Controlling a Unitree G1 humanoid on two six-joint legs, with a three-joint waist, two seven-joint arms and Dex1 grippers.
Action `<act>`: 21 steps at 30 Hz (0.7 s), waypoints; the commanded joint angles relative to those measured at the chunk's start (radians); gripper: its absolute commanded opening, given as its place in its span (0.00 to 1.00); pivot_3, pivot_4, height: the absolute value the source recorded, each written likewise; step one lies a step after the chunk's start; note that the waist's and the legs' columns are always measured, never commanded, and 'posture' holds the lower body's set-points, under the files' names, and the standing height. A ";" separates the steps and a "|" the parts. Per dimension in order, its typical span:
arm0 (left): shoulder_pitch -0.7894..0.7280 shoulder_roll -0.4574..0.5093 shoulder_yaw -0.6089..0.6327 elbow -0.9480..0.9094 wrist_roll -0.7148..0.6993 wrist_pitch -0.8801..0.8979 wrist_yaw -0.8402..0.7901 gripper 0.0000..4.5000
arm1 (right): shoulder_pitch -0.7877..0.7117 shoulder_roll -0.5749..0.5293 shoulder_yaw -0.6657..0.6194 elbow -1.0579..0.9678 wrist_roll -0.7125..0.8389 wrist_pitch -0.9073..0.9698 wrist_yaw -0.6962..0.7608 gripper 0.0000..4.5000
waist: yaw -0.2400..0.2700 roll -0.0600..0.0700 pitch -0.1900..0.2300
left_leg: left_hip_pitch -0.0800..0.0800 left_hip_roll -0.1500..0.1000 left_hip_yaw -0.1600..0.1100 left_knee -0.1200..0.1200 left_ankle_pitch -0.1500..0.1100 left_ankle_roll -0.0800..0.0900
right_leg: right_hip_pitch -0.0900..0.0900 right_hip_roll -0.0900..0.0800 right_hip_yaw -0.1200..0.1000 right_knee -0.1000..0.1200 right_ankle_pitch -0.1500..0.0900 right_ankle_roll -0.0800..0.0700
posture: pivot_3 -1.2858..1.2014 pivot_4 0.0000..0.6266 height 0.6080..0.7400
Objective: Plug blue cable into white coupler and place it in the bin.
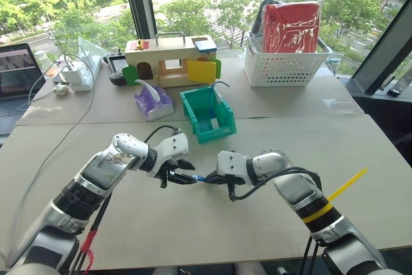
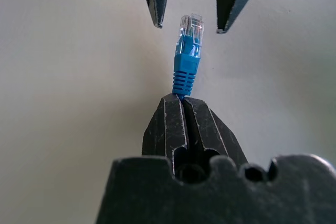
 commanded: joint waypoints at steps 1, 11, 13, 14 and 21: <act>-0.011 -0.008 -0.018 0.017 0.044 -0.050 -0.020 0.15 | 0.026 -0.001 0.034 -0.006 -0.010 0.005 0.012 0.00 | 0.002 0.000 0.000 | 0.000 0.000 0.000 0.000 0.000 0.000 | 0.000 0.000 0.000 0.000 0.000 0.000 | 0.52 0.24 1.00; -0.018 -0.057 -0.028 0.076 0.111 -0.099 -0.027 0.14 | 0.031 0.014 0.021 -0.013 0.007 0.041 0.009 0.07 | 0.003 0.000 0.000 | 0.001 0.000 0.000 0.000 0.000 0.000 | 0.001 0.000 0.000 0.000 0.000 0.000 | 0.52 0.24 1.00; -0.024 -0.068 -0.029 0.083 0.120 -0.099 -0.027 0.14 | 0.029 0.009 0.025 -0.012 -0.008 0.018 0.003 0.19 | 0.003 0.000 0.000 | 0.001 0.000 0.000 0.000 0.000 0.000 | 0.001 0.000 0.000 0.000 0.000 0.000 | 0.52 0.24 1.00; -0.025 -0.072 -0.030 0.085 0.124 -0.100 -0.028 0.14 | 0.027 0.007 0.028 -0.011 -0.020 0.000 -0.005 0.26 | 0.004 0.000 0.000 | 0.001 0.000 0.000 0.000 0.000 0.000 | 0.001 0.000 0.000 0.000 0.000 0.000 | 0.52 0.24 1.00; -0.014 -0.099 -0.064 0.100 0.188 -0.127 -0.019 0.14 | 0.024 0.010 0.029 -0.006 -0.020 0.009 -0.009 0.57 | 0.006 0.000 0.000 | 0.002 0.000 0.000 0.000 0.000 0.000 | 0.003 0.000 0.000 -0.001 0.000 0.000 | 0.52 0.24 1.00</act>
